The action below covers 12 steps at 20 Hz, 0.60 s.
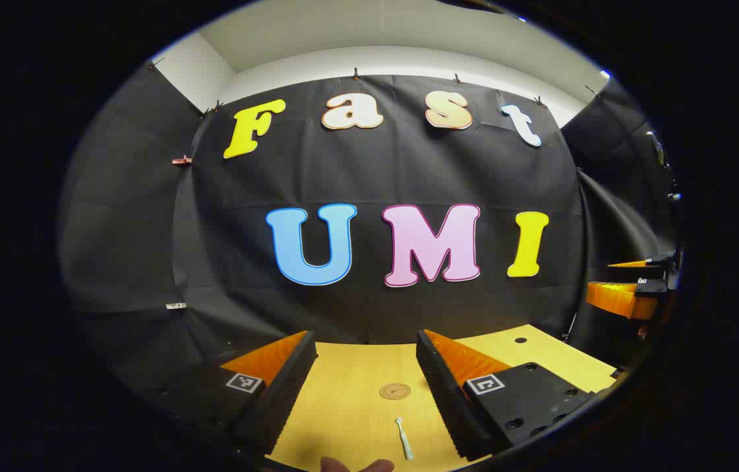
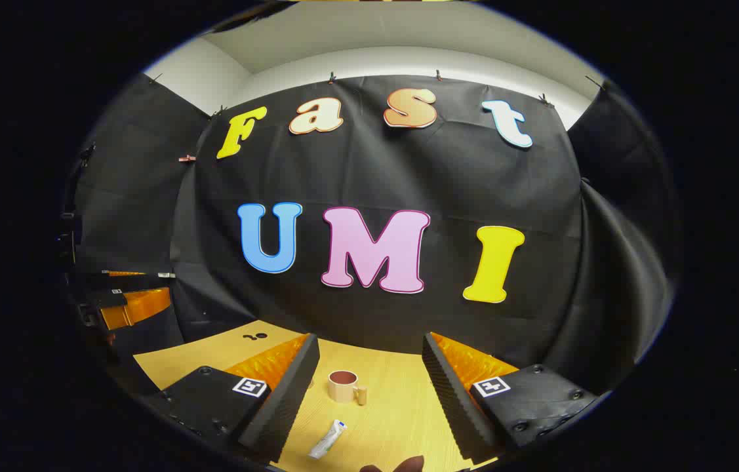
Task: Put the toothbrush and toothpaste on the desktop into the cup, then pick up the cup and place it on the coaster on the desktop.
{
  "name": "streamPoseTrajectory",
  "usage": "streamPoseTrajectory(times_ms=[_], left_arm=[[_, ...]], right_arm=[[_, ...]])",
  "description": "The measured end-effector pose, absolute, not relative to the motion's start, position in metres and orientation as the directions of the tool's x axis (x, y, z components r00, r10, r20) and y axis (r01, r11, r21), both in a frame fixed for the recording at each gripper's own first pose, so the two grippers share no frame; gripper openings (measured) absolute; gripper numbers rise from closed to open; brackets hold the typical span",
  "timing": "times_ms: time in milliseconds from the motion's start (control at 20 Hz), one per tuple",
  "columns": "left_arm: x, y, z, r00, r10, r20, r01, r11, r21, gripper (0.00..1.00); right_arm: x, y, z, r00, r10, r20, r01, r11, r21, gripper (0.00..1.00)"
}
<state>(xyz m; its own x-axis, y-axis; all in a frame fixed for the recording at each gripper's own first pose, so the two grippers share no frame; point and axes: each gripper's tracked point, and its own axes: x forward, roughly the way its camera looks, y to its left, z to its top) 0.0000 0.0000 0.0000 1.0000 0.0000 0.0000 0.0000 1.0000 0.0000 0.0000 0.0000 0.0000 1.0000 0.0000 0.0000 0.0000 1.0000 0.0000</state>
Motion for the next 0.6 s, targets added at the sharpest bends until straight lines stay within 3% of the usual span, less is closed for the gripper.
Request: streamPoseTrajectory(times_ms=[600], left_arm=[[0.004, 0.004, -0.012, 0.999, 0.029, -0.033, -0.029, 1.000, -0.006, 0.97]], right_arm=[[0.010, 0.001, -0.016, 0.999, 0.026, -0.045, -0.027, 1.000, -0.007, 0.97]])
